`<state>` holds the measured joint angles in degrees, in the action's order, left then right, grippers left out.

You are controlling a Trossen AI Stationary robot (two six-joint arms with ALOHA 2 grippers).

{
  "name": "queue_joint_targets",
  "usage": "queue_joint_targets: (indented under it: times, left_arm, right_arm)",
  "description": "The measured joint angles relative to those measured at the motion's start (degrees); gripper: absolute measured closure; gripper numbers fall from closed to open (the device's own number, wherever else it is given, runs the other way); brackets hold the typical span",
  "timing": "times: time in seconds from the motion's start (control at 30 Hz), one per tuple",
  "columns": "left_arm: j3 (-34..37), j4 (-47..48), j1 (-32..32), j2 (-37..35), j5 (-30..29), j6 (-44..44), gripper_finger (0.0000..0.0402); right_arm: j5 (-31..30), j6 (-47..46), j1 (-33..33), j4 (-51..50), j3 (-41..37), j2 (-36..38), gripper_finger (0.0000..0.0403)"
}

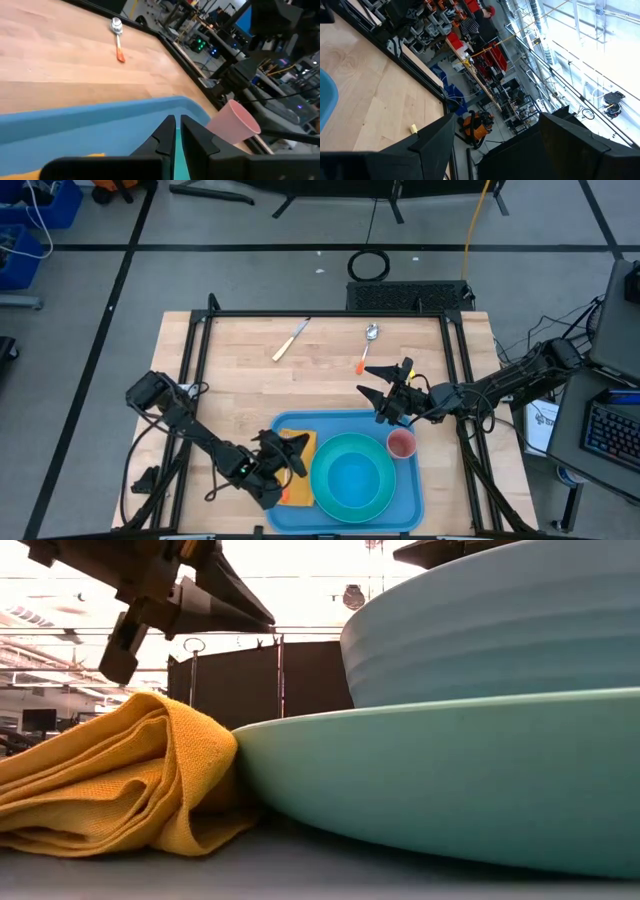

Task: Set up tray
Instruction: Put the orange spoon on top of the yellow table napkin to the right of the orange fork

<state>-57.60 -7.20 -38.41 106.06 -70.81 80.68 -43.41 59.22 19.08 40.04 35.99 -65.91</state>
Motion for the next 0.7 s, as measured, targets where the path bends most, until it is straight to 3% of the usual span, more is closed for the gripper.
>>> queue_joint_targets:
  times: [0.07,0.2,0.53,0.7]
  left_arm:
    - [0.0,0.09,-0.06,0.0,-0.13,-0.79,0.0371]
    - [0.05,-0.18,-0.52,-0.71,0.1,-10.82,0.0371]
    - [0.01,-0.24,-3.96,-10.88,-2.14,-29.06,0.0371]
    - [0.0,-0.31,-4.35,-13.19,-1.26,-33.17,0.0371]
  right_arm:
    - [0.0,0.02,-0.01,-0.01,0.0,0.0,0.0124]
    - [0.01,0.01,0.0,-0.01,0.0,-0.01,0.0124]
    - [0.0,0.0,0.0,0.0,-0.01,0.0,0.0124]
    - [-0.01,0.0,-0.01,0.0,-0.01,0.0,0.0124]
